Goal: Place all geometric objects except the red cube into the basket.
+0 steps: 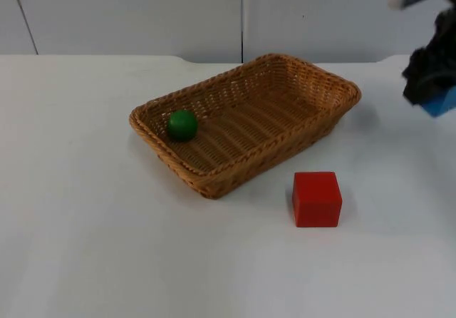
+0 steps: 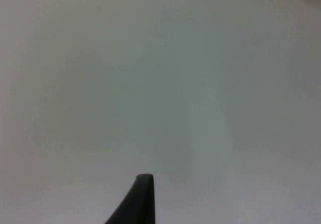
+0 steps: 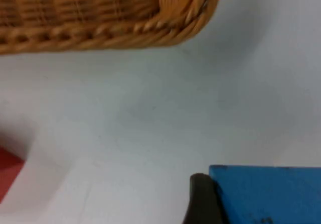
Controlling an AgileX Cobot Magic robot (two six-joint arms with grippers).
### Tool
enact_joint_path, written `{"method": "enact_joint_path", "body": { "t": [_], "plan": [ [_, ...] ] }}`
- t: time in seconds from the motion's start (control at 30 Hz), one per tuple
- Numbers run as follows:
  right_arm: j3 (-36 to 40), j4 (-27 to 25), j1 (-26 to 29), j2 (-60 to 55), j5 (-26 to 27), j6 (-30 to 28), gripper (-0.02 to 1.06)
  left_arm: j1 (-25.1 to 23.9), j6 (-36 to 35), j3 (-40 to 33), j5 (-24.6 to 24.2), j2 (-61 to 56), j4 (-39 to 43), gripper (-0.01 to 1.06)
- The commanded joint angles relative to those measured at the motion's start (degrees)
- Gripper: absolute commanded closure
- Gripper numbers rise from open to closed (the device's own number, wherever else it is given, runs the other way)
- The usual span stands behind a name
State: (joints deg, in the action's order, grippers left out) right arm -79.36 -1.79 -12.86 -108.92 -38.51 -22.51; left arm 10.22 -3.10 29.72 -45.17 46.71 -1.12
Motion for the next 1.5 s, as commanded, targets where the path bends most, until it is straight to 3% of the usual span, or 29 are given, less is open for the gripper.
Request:
{"method": "enact_joint_path", "body": {
  "t": [0.0, 0.23, 0.43, 0.6, 0.77, 1.0, 1.13, 1.3, 1.37, 1.4, 1.47],
  "plan": [
    [-0.2, 0.1, -0.3, 2.8, -2.3, 0.3, 1.05, -0.2, -0.1, -0.3, 0.5, -0.4, 0.3, 0.0],
    [-0.5, -0.2, -0.6, 5.2, -5.3, 2.1, 1.05, -0.2, -0.1, -0.3, 0.5, -0.4, 0.3, 0.0],
    [-4.9, -4.7, -2.1, 2.4, -7.0, 3.0, 1.05, -0.2, -0.1, -0.3, 0.5, -0.4, 0.0, 0.0],
    [-13.7, -4.4, -7.5, -3.4, -9.1, 3.7, 1.05, -0.2, -0.1, -0.3, 0.5, -0.4, 0.0, 0.0],
    [-29.6, -4.4, -13.7, -15.3, -12.9, 4.8, 1.05, -0.2, -0.1, -0.3, 0.5, -0.4, 0.0, 0.0],
    [-45.3, -4.4, -17.1, -28.8, -12.7, 5.2, 1.05, -0.2, -0.1, -0.3, 0.8, -0.4, 0.0, 0.0],
    [-47.6, -4.6, -17.1, -32.7, -10.7, 6.9, 1.04, -0.2, -0.1, -0.3, 0.8, -0.4, 0.0, 0.0],
    [-47.5, -4.2, -17.1, -36.0, -8.3, 7.6, 0.93, -0.2, -0.1, -0.3, 0.8, -0.4, 0.0, 0.0],
    [-47.5, -4.4, -17.1, -37.1, -7.7, 7.6, 0.79, -0.2, -0.1, -0.3, 0.8, -0.4, 0.0, 0.0],
    [-47.5, -4.4, -17.1, -37.1, -7.7, 7.6, 0.79, -0.2, -0.1, -0.3, 0.8, -0.4, 0.0, 0.0],
    [-47.5, -4.6, -17.1, -37.4, -7.2, 7.6, 0.6, -0.2, -0.1, -0.3, 0.8, -0.4, 0.0, 0.0]
  ]
}}
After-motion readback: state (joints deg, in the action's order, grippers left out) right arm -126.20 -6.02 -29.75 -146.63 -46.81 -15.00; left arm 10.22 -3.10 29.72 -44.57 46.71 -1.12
